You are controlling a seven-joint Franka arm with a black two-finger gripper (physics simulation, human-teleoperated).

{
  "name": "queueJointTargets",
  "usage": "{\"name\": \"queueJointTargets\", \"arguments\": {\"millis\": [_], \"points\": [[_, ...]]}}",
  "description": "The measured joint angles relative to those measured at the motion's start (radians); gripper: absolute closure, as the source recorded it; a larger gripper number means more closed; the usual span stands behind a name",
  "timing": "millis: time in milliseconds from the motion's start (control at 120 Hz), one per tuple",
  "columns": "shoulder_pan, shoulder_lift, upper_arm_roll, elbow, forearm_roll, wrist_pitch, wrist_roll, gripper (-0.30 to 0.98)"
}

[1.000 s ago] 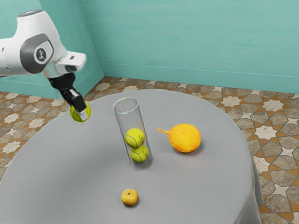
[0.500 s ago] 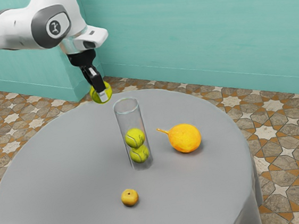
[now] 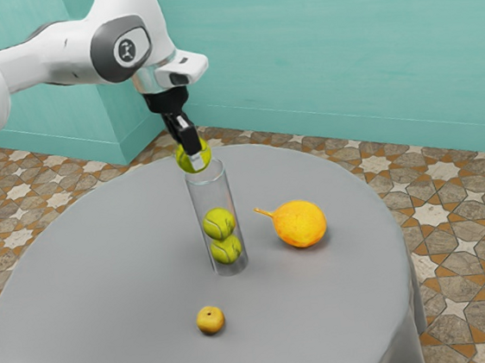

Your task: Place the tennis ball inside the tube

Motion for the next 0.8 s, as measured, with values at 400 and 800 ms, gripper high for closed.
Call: {"name": "queueJointTargets", "arguments": {"millis": [400, 800], "points": [[-0.009, 0.029, 0.000, 0.015, -0.007, 0.006, -0.017, 0.28], [-0.012, -0.023, 0.008, 0.006, -0.010, -0.019, -0.037, 0.04]]}}
